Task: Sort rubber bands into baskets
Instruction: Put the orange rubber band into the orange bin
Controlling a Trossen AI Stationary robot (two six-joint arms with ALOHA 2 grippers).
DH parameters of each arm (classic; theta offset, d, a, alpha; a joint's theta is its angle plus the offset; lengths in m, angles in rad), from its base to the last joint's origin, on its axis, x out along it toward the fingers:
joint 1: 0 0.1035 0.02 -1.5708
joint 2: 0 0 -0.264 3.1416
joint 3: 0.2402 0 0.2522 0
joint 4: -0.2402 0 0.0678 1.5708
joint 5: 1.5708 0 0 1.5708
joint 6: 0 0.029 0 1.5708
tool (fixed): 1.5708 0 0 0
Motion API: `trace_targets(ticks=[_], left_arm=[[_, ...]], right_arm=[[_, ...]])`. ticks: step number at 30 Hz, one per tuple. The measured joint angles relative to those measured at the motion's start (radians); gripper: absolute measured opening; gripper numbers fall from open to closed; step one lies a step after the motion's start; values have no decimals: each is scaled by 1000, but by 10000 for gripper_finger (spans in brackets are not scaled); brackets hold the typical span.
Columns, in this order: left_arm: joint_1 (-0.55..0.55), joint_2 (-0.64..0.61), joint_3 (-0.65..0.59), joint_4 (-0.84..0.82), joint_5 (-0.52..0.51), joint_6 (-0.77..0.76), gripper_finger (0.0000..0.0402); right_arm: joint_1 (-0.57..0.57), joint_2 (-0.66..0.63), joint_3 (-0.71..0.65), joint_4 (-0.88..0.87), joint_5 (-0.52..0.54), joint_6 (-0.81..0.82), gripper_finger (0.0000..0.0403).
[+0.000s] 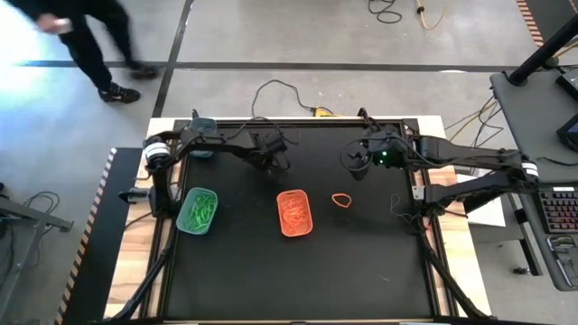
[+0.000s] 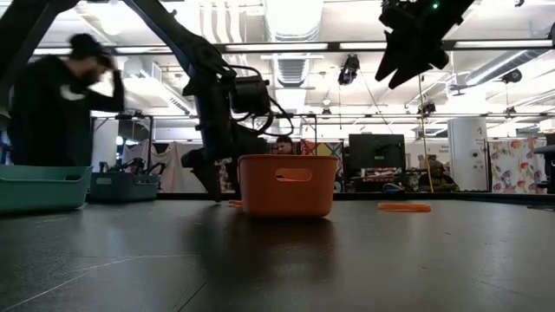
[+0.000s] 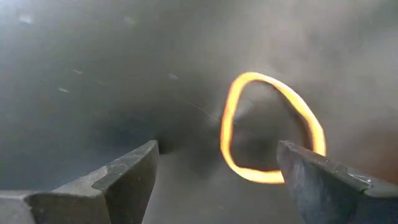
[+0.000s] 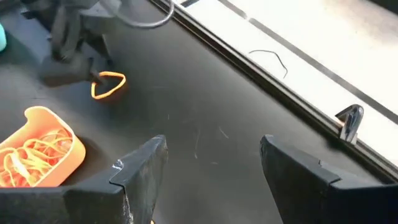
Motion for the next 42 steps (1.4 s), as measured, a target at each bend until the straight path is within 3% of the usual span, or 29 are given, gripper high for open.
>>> trace_targets(ticks=[9,12,16,25,34,42], left_arm=[[-65,51,9,-43,-53,-86,309],[-65,70,9,-60,-58,-129,288],[-56,76,9,-69,-69,-181,216],[-53,51,2,-77,-75,-266,14],[-82,-93,32,-97,-52,-177,2],[-250,-237,35,80,-3,118,0]], right_arm=[[0,41,0,-8,-5,50,249],[2,34,2,-10,-11,37,249],[2,11,2,-11,-34,5,249],[2,-18,2,-35,-57,-36,249],[3,-21,3,-42,-126,81,249],[3,-1,3,31,-125,227,249]])
